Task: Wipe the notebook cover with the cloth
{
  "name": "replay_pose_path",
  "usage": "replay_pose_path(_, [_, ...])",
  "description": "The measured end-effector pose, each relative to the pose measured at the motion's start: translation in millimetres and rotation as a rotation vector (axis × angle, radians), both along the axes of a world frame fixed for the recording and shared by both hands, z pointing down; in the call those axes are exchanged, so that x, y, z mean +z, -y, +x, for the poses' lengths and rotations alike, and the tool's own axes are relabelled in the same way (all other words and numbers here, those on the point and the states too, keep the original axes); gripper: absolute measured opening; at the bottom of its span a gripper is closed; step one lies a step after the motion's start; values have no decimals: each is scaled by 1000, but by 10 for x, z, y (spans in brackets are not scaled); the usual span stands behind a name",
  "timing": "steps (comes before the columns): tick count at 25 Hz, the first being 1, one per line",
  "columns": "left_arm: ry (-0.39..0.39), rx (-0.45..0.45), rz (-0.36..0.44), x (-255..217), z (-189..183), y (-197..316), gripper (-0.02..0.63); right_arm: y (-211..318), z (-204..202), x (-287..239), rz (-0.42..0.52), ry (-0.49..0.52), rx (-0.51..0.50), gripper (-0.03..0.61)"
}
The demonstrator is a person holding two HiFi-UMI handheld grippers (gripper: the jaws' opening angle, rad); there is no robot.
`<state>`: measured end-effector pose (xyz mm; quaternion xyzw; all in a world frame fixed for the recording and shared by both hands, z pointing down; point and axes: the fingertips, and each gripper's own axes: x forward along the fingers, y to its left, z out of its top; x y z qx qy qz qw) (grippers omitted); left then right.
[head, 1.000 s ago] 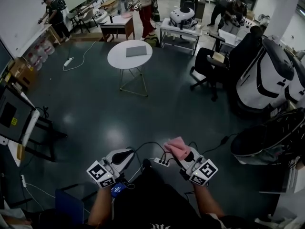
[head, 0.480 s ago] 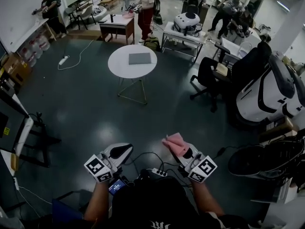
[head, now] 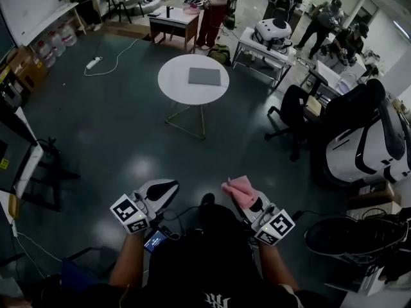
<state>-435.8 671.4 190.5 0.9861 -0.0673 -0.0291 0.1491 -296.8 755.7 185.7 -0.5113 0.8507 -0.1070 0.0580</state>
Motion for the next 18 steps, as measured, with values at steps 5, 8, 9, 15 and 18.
replay_pose_path(5, [4,-34,-14,57,195,636,0,710,178,105,2,20,-46,35])
replay_pose_path(8, [21,-40,-24,104,451,1085,0,1238,416,139,1,36,-67,35])
replay_pose_path(9, [30,-42,-27,119,541,1249,0,1418,495,146,0,39,-77,35])
replay_pose_path(15, [74,-98,-76,130,1309,2274,0,2498,1339,173,-42,56,-127,35])
replay_pose_path(18, [98,-113,-86,130,1726,2732,0,3014,1802,168,-45,59,-146,35])
